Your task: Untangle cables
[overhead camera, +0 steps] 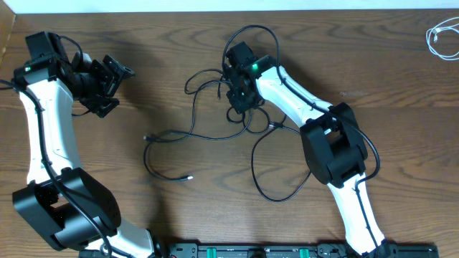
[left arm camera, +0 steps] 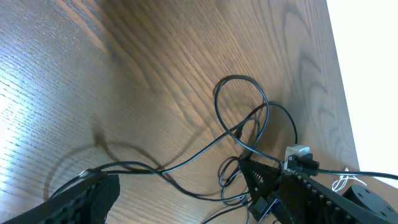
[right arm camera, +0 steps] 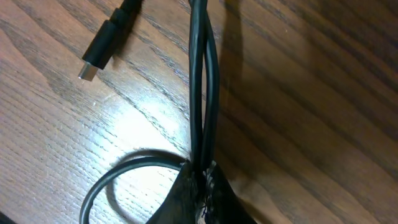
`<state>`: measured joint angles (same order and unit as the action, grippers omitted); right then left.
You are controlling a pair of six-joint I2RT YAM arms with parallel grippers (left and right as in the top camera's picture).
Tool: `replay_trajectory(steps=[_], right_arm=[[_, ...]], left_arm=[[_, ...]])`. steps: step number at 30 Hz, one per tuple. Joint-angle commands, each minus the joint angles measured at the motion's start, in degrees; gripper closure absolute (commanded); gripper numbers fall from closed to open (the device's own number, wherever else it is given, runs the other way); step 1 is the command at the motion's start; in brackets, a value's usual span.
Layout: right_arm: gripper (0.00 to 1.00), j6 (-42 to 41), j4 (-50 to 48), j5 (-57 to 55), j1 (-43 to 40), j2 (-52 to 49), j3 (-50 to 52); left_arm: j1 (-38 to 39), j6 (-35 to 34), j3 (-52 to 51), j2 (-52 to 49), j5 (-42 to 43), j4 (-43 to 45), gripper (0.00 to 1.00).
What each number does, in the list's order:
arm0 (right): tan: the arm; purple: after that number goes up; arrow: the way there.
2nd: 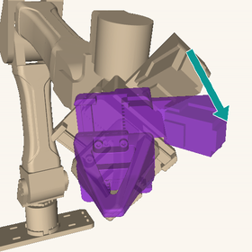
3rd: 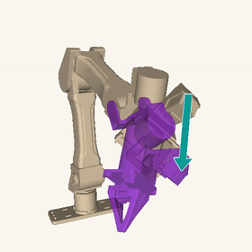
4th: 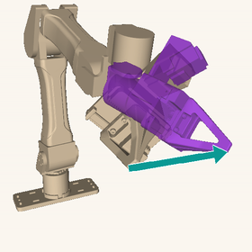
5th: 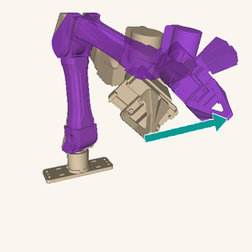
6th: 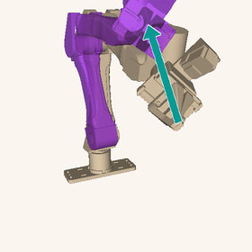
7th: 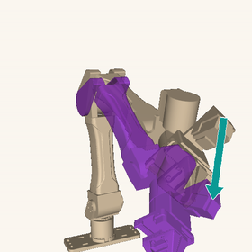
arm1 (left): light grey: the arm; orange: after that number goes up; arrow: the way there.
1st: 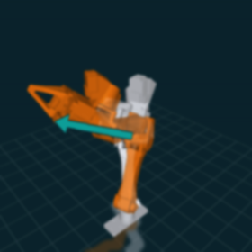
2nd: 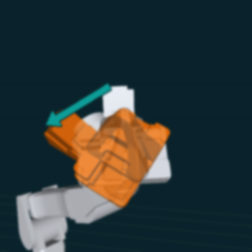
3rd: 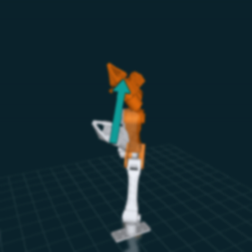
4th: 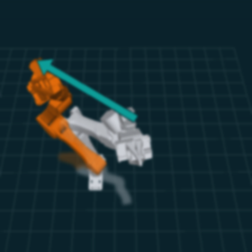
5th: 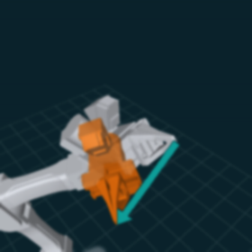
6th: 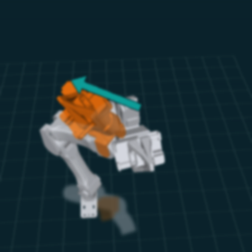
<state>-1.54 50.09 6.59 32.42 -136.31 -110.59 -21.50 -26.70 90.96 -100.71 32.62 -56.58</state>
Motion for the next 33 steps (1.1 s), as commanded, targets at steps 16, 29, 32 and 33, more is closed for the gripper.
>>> replay_trajectory(steps=[16, 29, 32, 33], right_arm=[[0.99, -0.1, 4.2, -0.7, -8.2, 30.6, 0.0], [0.99, -3.1, -1.3, 15.2, -36.5, 48.3, 0.0], [0.99, -4.9, -2.9, 22.3, -44.3, 50.6, 0.0], [0.99, -5.5, -3.3, 24.2, -46.7, 51.1, 0.0]], left_arm=[[0.1, 1.6, 0.2, 1.2, -0.8, -0.2, 0.12], [0.1, 1.6, 0.2, 1.2, -0.8, -0.2, 0.12], [0.1, 1.6, 0.2, 1.2, -0.8, -0.2, 0.12], [0.1, 1.6, 0.2, 1.2, -0.8, -0.2, 0.12]])
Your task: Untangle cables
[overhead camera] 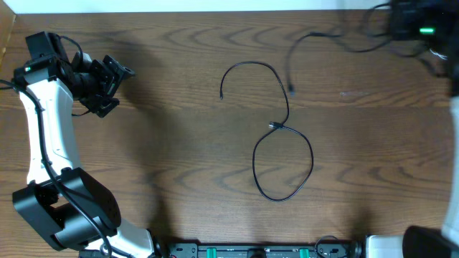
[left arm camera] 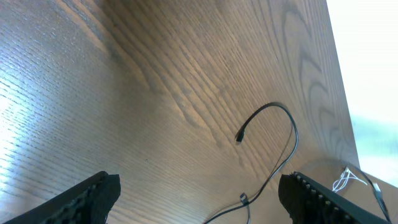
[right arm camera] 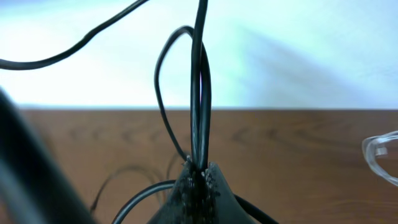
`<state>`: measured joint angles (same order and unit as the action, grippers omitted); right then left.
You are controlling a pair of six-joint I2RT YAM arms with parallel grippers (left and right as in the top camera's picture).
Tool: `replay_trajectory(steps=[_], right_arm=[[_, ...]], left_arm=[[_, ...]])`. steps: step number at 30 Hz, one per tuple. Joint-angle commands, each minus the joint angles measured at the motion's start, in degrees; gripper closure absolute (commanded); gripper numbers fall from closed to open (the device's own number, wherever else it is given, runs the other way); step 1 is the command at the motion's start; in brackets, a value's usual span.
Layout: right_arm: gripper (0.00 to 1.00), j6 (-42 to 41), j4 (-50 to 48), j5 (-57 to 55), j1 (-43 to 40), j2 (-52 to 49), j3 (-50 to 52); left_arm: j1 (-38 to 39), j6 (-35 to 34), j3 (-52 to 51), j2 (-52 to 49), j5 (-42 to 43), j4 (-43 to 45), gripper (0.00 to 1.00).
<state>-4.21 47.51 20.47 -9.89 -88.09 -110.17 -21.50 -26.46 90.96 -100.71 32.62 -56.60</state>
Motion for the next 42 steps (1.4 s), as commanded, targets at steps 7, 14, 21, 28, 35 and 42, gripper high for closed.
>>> replay_trajectory(steps=[7, 14, 21, 28, 35, 42], right_arm=[[0.99, -7.2, -5.4, 22.5, -17.3, 3.4, -0.5], [0.99, -7.7, -7.0, 8.3, -23.6, 1.5, -0.5], [0.99, -7.3, -8.7, -5.6, -25.9, -5.0, -0.5], [0.99, -7.9, -12.4, -10.1, -29.8, -10.8, -0.5], [0.99, -10.8, -21.4, -19.7, -33.4, -15.0, -0.5], [0.99, -10.7, -17.0, -23.5, -33.6, -21.2, -0.5]], left_arm=[[0.1, 1.4, 0.2, 1.2, -0.8, -0.2, 0.12], [0.1, 2.3, 0.2, 1.2, -0.8, -0.2, 0.12], [0.1, 2.3, 0.2, 1.2, -0.7, -0.2, 0.12], [0.1, 2.3, 0.2, 1.2, -0.7, -0.2, 0.12], [0.1, 2.3, 0.2, 1.2, -0.7, -0.3, 0.12], [0.1, 2.5, 0.2, 1.2, -0.8, -1.4, 0.12]])
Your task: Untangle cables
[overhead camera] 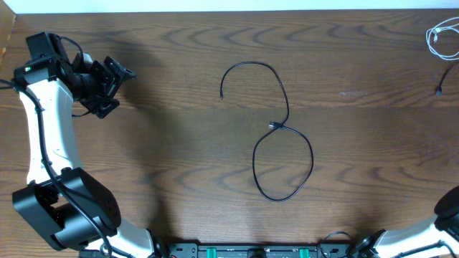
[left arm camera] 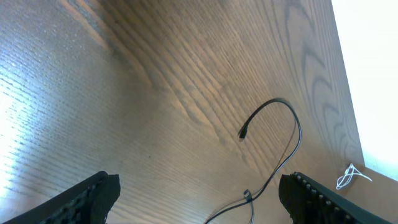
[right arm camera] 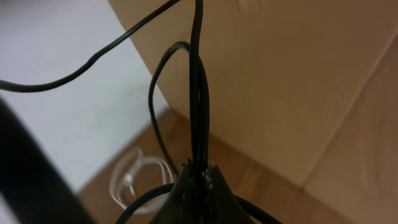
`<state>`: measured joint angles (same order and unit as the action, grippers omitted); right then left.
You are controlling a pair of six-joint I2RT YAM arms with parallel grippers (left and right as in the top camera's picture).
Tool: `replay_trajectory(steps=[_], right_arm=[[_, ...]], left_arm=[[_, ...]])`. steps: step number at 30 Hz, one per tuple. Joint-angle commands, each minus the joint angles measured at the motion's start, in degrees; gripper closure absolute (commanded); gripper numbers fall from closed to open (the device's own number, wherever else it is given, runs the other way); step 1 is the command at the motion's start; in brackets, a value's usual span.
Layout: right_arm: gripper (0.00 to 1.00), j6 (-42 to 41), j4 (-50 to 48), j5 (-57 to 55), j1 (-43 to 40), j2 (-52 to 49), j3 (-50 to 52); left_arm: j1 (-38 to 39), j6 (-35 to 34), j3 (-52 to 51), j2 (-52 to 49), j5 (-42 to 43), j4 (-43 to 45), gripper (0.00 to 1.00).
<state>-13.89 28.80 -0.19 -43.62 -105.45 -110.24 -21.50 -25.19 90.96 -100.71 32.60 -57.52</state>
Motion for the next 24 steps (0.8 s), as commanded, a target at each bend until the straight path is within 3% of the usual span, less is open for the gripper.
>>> replay_trajectory(steps=[1, 4, 9, 13, 24], right_arm=[[0.99, -1.0, 2.8, -2.9, 0.1, -4.8, -0.4], [0.95, -1.1, 6.5, -2.9, 0.1, -8.3, -0.4], [0.31, -1.3, 10.6, -2.8, 0.1, -11.5, -0.4], [0.01, -2.4, 11.4, -0.2, 0.2, -11.4, -0.4], [0.01, -2.2, 15.1, 12.5, 1.8, -10.5, -0.4]], left_arm=[[0.1, 1.2, 0.2, 1.2, -0.7, -0.5, 0.12], [0.1, 1.7, 0.2, 1.2, -0.7, -0.6, 0.12], [0.1, 2.7, 0.2, 1.2, -0.7, -0.8, 0.12], [0.1, 2.7, 0.2, 1.2, -0.7, -0.8, 0.12], [0.3, 6.1, 0.3, 1.2, 0.0, -0.6, 0.15]])
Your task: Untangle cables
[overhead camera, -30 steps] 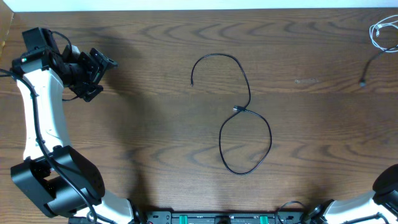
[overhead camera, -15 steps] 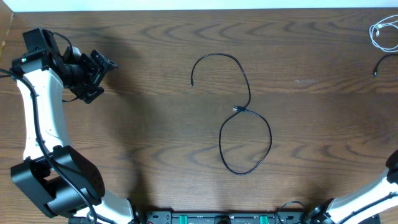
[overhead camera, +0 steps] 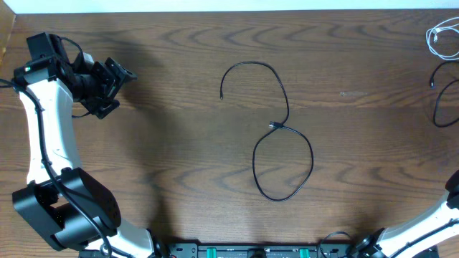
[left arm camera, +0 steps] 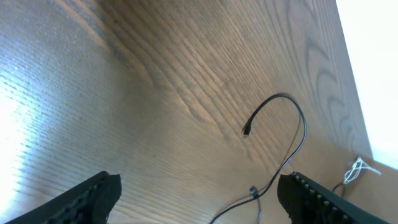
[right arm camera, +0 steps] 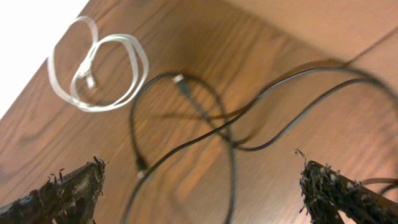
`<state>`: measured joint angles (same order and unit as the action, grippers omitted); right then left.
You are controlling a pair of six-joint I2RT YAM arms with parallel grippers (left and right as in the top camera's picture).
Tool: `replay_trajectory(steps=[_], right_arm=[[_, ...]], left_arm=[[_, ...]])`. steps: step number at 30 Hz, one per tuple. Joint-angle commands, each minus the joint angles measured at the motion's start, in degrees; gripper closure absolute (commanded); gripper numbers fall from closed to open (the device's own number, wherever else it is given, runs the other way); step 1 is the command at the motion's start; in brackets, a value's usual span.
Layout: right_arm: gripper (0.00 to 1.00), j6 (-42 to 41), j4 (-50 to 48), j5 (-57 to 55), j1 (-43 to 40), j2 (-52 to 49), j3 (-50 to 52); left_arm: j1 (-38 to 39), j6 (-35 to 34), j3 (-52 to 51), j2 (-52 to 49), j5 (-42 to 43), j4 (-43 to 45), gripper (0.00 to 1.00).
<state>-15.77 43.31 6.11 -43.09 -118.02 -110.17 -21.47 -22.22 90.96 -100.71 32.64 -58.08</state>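
Observation:
One black cable (overhead camera: pixel 285 107) lies alone mid-table, an arc joined to a loop at a small connector (overhead camera: pixel 275 127); the left wrist view shows its arc (left arm camera: pixel 292 109). A second black cable (right arm camera: pixel 205 118) lies in loose curves at the table's right edge (overhead camera: pixel 437 104), beside a coiled white cable (right arm camera: pixel 99 68). My right gripper (right arm camera: pixel 205 196) hovers open over that black cable, holding nothing; in the overhead view it is out of frame. My left gripper (overhead camera: pixel 117 89) stands open at the far left, well apart from any cable.
The white cable (overhead camera: pixel 441 34) sits in the table's back right corner. A tan board or box stands past the table's right edge (right arm camera: pixel 348 25). The left arm (overhead camera: pixel 43 129) runs along the left side. Bare wood (overhead camera: pixel 179 158) separates the left gripper from the middle cable.
My right gripper was shut on black cable held up off the table's right side. Now it is open and that cable lies on the table beside the white one. The left arm barely shifted.
My right gripper was shut on strands of a black tangle mid-table. Then it was at the back right with one cable pulled away, leaving a single cable in the middle. Then it held the cable beyond the right edge; now that cable lies released by the white cable.

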Motion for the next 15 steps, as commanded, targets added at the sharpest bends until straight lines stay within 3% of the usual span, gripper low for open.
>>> replay_trajectory(steps=[1, 10, 15], right_arm=[[0.01, 0.7, 0.9, 8.5, 1.8, 2.5, -0.5], [0.01, 11.6, 3.8, 19.5, 10.5, 10.5, -0.5], [0.01, 12.0, 7.6, 24.6, 17.1, 12.8, -0.5]], left_arm=[[0.5, 4.2, 0.3, 1.4, -0.1, 0.1, 0.16], [3.5, 7.3, 0.8, 11.0, -5.5, 4.6, 0.18], [5.4, 9.3, 0.8, 19.2, -9.6, 4.4, 0.18]])
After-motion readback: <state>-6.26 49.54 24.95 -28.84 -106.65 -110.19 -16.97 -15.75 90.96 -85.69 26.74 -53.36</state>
